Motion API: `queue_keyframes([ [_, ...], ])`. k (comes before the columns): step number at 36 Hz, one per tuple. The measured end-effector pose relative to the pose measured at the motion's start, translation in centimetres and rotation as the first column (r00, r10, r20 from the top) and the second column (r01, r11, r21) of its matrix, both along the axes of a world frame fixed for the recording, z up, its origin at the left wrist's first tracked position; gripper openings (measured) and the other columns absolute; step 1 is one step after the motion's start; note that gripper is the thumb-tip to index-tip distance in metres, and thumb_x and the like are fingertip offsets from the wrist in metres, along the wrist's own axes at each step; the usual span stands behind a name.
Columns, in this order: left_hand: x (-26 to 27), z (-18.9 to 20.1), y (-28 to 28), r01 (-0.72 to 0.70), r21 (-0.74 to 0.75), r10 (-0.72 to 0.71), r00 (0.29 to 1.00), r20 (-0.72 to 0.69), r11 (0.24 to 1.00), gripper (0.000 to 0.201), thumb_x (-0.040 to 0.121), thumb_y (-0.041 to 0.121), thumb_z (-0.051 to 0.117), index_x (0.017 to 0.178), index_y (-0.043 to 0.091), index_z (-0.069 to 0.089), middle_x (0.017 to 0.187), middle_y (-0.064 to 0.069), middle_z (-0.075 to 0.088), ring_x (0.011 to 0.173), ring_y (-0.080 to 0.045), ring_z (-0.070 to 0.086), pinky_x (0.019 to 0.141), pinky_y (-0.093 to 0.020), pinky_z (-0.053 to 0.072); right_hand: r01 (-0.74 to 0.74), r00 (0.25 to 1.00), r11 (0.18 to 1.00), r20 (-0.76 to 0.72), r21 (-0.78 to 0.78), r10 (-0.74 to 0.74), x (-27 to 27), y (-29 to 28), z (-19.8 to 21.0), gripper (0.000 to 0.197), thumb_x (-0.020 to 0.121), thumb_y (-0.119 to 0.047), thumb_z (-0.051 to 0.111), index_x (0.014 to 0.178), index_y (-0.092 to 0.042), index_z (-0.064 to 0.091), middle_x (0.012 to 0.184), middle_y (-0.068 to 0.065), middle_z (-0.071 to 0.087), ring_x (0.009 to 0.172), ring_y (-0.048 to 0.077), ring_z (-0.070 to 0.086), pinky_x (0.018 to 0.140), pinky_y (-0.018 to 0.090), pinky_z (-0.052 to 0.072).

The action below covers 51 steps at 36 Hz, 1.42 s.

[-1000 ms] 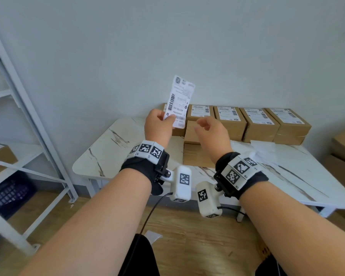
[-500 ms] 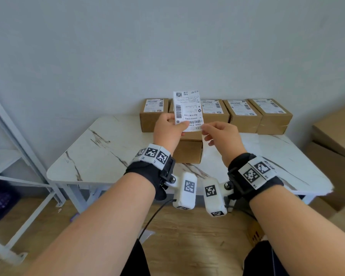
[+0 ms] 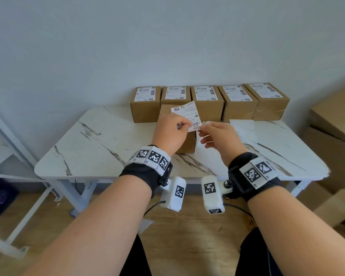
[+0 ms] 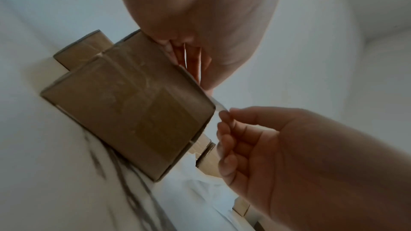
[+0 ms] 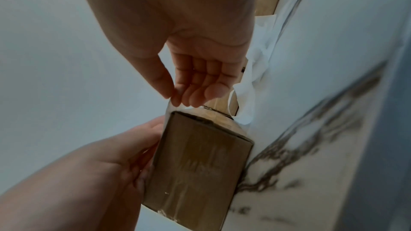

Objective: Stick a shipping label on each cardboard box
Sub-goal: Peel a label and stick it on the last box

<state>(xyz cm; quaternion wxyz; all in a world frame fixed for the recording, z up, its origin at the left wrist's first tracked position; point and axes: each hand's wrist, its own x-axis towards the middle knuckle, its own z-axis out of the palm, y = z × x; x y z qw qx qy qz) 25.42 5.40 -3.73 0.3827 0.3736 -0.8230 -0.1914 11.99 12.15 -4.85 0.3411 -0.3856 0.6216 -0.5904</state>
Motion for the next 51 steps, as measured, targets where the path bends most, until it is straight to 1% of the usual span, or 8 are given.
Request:
queue_keyframes([
  [3,0.14,0.19,-0.28,0.015,0.025,-0.015,1.000,0.009,1.000,0.020,0.093,0.012,0.055,0.096,0.016,0.075,0.116,-0.002,0.065,0.111,-0.012,0.055,0.069,-0.001,0.037,-0.005,1.000,1.000,0.019,-0.004,0.005,-0.28,0.15,-0.12,0.023,0.090,-0.013,0.063,0.098,0.007,0.068,0.082,0.011,0.064,0.069,0.021,0.058,0.064,0.030,0.048],
  [6,0.18,0.44,-0.42,0.033,0.073,-0.034,0.999,0.011,0.997,0.023,0.093,0.010,0.054,0.095,0.018,0.076,0.116,-0.002,0.064,0.112,-0.013,0.054,0.080,-0.012,0.041,-0.013,0.999,1.000,0.041,-0.007,0.013,-0.34,0.10,-0.10,0.023,0.089,-0.013,0.064,0.099,0.007,0.069,0.083,0.011,0.065,0.070,0.021,0.059,0.064,0.029,0.048],
  [12,0.00,0.47,-0.36,0.043,0.110,-0.044,0.999,0.001,0.993,0.019,0.090,0.012,0.058,0.092,0.019,0.076,0.111,0.001,0.064,0.110,-0.011,0.053,0.085,-0.017,0.042,-0.014,0.998,1.000,0.065,-0.005,0.014,-0.45,-0.18,0.20,0.021,0.090,-0.011,0.063,0.101,0.005,0.069,0.080,0.010,0.066,0.066,0.018,0.059,0.064,0.027,0.050],
  [19,0.09,0.46,-0.39,0.043,0.137,-0.041,0.999,-0.018,0.990,0.017,0.089,0.014,0.061,0.092,0.020,0.076,0.110,0.003,0.064,0.108,-0.007,0.051,0.075,-0.007,0.037,-0.004,0.999,1.000,0.045,-0.004,0.004,-0.37,-0.33,0.09,0.022,0.088,-0.010,0.066,0.097,0.010,0.067,0.073,0.009,0.062,0.063,0.016,0.055,0.064,0.027,0.049],
  [28,0.22,0.43,-0.43,0.047,0.131,-0.044,0.999,-0.027,0.990,0.015,0.089,0.016,0.062,0.092,0.021,0.076,0.109,0.005,0.065,0.103,-0.002,0.049,0.071,-0.003,0.035,0.029,0.999,0.999,0.045,-0.020,-0.028,-0.29,-0.44,-0.19,0.020,0.086,-0.012,0.068,0.092,0.007,0.068,0.074,0.009,0.062,0.068,0.017,0.054,0.068,0.028,0.048],
  [35,0.15,0.35,-0.37,0.044,0.130,-0.041,0.999,-0.023,0.991,0.014,0.089,0.017,0.062,0.093,0.020,0.076,0.108,0.004,0.065,0.098,0.000,0.047,0.072,-0.005,0.037,0.038,0.998,0.999,0.045,-0.026,-0.037,-0.06,-0.51,0.08,0.011,0.086,-0.010,0.067,0.079,-0.003,0.066,0.072,0.008,0.061,0.067,0.017,0.053,0.067,0.027,0.047],
  [41,0.22,0.48,-0.32,0.050,0.136,-0.047,0.999,-0.027,0.990,0.015,0.089,0.017,0.063,0.094,0.019,0.076,0.112,0.003,0.065,0.101,-0.001,0.048,0.069,-0.004,0.036,0.044,0.997,0.998,0.057,-0.034,-0.042,-0.04,-0.53,-0.10,0.015,0.087,-0.011,0.067,0.088,0.004,0.067,0.072,0.008,0.059,0.067,0.018,0.052,0.067,0.028,0.047],
  [51,0.44,0.70,-0.23,0.061,0.205,-0.051,0.997,-0.054,0.977,0.011,0.083,0.025,0.070,0.090,0.022,0.077,0.093,0.010,0.065,0.094,-0.004,0.058,0.070,-0.013,0.042,0.051,0.995,0.999,0.084,-0.014,-0.050,0.11,-0.83,-0.09,0.011,0.087,-0.010,0.066,0.085,0.001,0.064,0.069,0.007,0.056,0.063,0.018,0.049,0.063,0.027,0.044],
])
